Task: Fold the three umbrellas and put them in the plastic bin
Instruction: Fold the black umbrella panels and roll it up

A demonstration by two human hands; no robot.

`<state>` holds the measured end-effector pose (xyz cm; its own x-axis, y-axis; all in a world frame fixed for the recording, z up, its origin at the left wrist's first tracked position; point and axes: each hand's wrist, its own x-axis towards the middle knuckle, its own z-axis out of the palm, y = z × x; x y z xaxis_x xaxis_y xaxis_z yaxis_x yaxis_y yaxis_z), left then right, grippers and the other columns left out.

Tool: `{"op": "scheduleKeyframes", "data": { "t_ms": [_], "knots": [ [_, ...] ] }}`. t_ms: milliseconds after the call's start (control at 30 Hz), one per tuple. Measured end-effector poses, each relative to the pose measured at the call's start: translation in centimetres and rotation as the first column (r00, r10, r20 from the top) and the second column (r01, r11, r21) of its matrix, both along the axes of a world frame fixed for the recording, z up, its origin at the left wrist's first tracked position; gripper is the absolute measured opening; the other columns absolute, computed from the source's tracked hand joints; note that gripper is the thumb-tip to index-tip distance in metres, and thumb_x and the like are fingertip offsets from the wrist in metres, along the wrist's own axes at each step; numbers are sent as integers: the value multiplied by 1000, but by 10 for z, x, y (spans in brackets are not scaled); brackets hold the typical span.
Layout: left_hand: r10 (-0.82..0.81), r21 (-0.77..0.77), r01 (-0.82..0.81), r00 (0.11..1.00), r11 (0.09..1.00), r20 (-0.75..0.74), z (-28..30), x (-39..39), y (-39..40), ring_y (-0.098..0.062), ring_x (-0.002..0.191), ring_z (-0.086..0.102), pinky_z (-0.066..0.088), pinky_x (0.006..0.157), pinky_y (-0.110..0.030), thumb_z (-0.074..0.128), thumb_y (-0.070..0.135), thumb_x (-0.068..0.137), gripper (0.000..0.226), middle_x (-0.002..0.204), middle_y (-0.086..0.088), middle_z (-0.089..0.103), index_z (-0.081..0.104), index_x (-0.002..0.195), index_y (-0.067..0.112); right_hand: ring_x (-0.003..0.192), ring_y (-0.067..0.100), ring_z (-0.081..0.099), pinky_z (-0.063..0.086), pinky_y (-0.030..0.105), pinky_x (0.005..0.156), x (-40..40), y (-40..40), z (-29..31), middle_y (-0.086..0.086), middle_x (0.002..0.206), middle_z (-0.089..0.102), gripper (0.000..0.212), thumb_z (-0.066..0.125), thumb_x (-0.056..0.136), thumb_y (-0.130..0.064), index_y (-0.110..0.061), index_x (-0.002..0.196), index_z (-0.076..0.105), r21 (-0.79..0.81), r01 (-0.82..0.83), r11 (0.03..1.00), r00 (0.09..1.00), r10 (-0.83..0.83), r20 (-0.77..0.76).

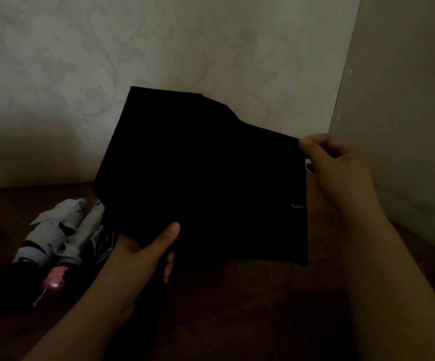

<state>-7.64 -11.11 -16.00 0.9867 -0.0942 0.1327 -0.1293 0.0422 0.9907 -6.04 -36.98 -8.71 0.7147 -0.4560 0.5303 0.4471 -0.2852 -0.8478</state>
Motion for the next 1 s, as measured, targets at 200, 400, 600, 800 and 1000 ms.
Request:
{"op": "scheduleKeyframes", "data": {
  "t_ms": [200,400,600,800,1000],
  "knots": [
    [-19,49,16,999,999,48,-1,-2,-4,-20,43,45,41,50,-34,63,33,75,28,51,-8,50,53,79,7,61,8,52,43,20,51,8,10,0,-3,70,57,23,44,99,-22,-13,92,64,65,39,997,973,-24,-229],
    [-8,-14,8,1000,1000,-5,0,-1,-2,-19,43,44,39,48,-32,62,33,76,26,52,-8,49,55,78,8,53,1,55,38,10,38,7,20,-8,-10,74,58,11,50,96,-32,-22,100,54,-21,197,980,977,-198,-75],
    [20,-147,-36,994,988,-104,1,2,0,-16,41,43,37,46,-30,62,32,81,23,50,-3,47,53,85,11,66,1,64,49,17,59,9,25,-8,-10,67,67,10,60,91,-26,-19,86,64,281,-24,959,997,1,81],
    [4,-126,-13,997,992,-74,1,1,-1,-16,41,43,38,45,-28,59,29,86,20,51,-4,48,53,83,9,58,5,48,41,22,55,5,20,-7,-10,65,56,15,55,94,-27,-33,81,59,140,130,982,957,-161,242],
    [-2,-99,-5,998,995,-69,2,-1,-1,-16,42,43,39,44,-30,59,30,85,23,51,-5,48,54,82,8,74,12,67,54,28,65,0,9,0,-3,79,69,45,56,67,-62,-27,91,69,174,-250,952,967,253,5]
  ]
}}
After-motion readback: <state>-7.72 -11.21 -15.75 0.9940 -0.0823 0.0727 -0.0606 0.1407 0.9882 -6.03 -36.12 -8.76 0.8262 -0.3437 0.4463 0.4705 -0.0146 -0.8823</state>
